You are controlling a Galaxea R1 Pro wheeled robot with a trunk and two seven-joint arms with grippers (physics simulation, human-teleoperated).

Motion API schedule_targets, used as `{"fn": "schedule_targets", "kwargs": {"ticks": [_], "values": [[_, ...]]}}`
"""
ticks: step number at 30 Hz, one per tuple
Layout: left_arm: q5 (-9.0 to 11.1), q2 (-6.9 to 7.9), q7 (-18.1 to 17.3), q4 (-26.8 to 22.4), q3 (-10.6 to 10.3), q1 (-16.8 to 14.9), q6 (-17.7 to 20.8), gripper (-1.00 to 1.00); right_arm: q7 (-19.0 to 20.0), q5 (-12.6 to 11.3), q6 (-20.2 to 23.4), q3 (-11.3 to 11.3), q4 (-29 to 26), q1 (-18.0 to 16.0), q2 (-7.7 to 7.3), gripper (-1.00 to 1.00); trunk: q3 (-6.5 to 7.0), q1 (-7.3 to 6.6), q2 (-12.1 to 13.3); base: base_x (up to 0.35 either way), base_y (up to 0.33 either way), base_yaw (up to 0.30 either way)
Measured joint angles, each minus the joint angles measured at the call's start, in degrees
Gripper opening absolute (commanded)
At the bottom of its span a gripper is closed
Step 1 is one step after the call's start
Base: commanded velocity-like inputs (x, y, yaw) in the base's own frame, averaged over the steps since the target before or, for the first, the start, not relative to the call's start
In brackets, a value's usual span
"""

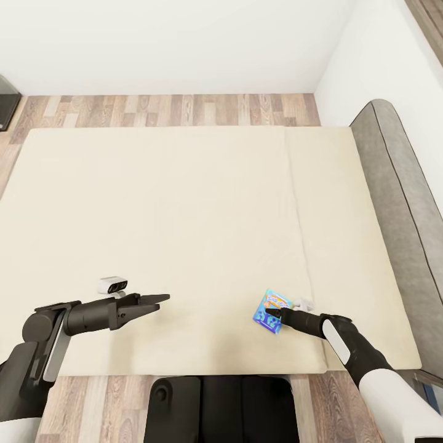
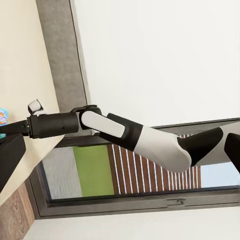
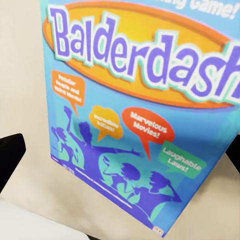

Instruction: Put all the toys in the child's room - the three board games (two on the bed and one on the table), the two jigsaw puzzles on the table, and the tennis ball on the table - inside the toy box on the table in the child's room.

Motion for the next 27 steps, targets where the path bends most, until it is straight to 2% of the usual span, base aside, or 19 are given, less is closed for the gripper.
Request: {"fn": "schedule_targets", "kwargs": {"ticks": [27], "values": [[0.0,0.04,0.0,0.0,0.1,0.0,0.0,1.0,-0.1,0.1,0.0,0.0,0.0,0.0,-0.04,1.0,0.0,0.0,0.0,0.0,0.0,0.0]]}}
